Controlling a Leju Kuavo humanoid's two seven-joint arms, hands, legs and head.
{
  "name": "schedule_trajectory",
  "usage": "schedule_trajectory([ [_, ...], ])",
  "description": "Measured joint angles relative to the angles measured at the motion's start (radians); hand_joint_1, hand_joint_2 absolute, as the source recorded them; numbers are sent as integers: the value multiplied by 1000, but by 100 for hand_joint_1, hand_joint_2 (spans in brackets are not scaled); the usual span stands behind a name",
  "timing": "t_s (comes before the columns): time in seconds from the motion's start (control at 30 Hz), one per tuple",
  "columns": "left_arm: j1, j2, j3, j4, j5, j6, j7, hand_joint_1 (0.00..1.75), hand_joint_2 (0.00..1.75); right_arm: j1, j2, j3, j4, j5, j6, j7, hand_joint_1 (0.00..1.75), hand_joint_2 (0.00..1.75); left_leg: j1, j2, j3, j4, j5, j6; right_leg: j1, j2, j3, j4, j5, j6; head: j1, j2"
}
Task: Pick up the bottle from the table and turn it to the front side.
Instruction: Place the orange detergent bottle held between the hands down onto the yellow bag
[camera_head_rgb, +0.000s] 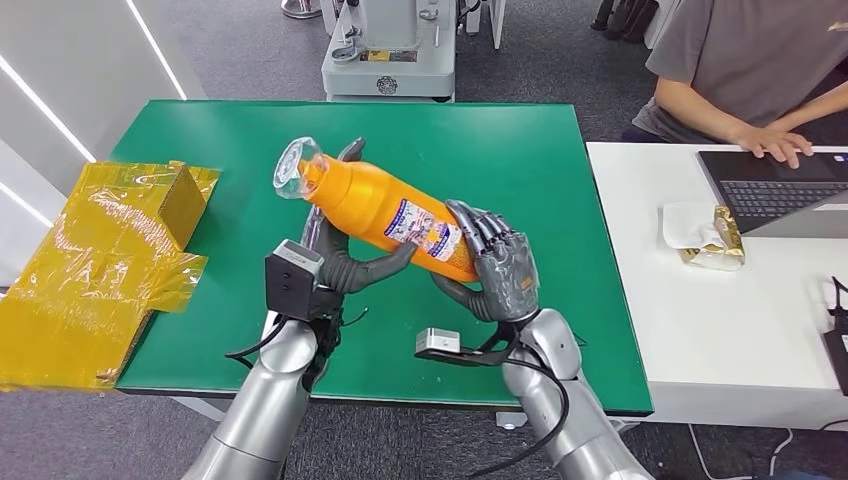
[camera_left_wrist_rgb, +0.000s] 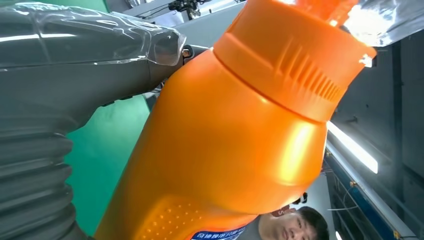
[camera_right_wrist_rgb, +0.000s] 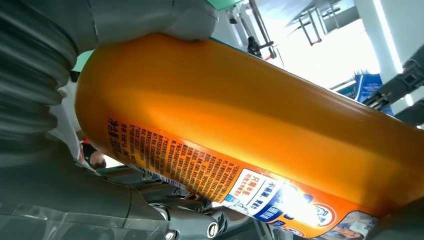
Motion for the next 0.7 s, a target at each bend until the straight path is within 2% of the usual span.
schedule_trajectory([
  [0.7, 2, -6, 0, 31, -8, 39, -4, 0, 175, 28, 9, -46, 34, 70, 0, 26, 175, 175, 0, 0, 0, 0, 0, 0, 0, 0, 0, 0, 0, 0, 0, 0],
])
